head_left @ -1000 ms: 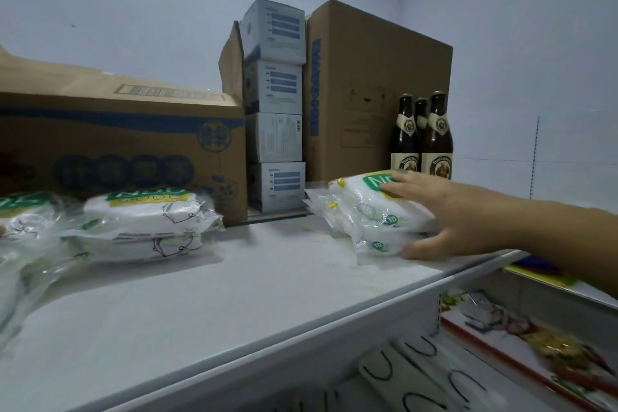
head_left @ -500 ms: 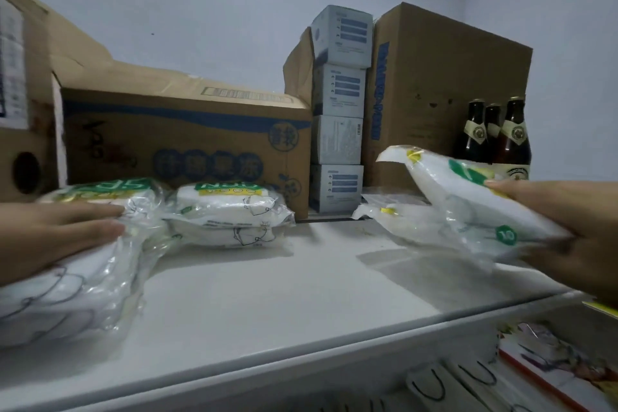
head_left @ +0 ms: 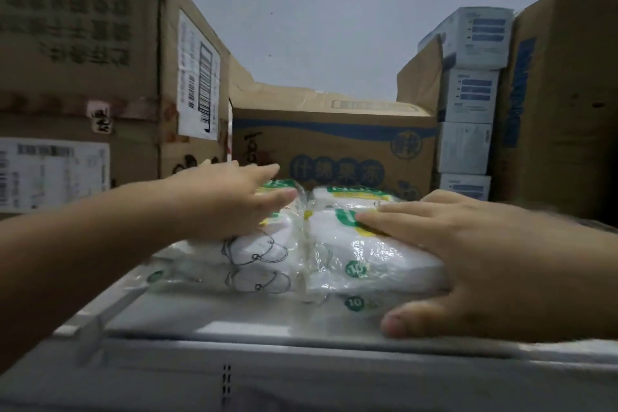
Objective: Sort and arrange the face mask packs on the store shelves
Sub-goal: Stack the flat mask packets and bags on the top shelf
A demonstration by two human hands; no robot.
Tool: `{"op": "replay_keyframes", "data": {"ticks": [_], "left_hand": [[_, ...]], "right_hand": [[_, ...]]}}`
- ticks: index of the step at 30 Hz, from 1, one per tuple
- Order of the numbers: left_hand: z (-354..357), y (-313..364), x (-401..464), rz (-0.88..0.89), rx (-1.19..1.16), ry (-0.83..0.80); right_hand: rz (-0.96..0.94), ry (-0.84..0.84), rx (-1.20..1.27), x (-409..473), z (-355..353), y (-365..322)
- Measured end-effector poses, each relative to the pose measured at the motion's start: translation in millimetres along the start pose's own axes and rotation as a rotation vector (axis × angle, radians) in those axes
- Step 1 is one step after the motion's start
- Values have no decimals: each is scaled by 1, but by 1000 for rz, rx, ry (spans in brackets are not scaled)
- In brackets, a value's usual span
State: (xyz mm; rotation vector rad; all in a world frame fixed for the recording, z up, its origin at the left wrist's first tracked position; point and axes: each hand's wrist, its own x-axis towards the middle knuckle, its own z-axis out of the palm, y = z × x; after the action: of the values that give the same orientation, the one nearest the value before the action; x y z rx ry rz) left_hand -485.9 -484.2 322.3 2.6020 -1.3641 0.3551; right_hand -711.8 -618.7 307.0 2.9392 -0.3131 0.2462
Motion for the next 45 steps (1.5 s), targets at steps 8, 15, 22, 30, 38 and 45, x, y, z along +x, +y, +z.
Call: {"op": "replay_keyframes", "data": {"ticks": [8,15,22,30,38,45], "left_hand": [[11,80,-56,431,111,231],[26,94,-30,372,288,51],[-11,31,-34,225,-89,23],[19,-3,-29,41,-101,10],[7,-7,-24,12,-208,-200],[-15,23,9,-30,-237,-213]], "right_hand": [[56,-82,412,36,-12,57],[71,-31,501,53,2,66],[27,194,493,42,0,74],[-112,-75,301,33,7,43],[-90,34,363,29,15,38],[-81,11,266,18,22,39]]}}
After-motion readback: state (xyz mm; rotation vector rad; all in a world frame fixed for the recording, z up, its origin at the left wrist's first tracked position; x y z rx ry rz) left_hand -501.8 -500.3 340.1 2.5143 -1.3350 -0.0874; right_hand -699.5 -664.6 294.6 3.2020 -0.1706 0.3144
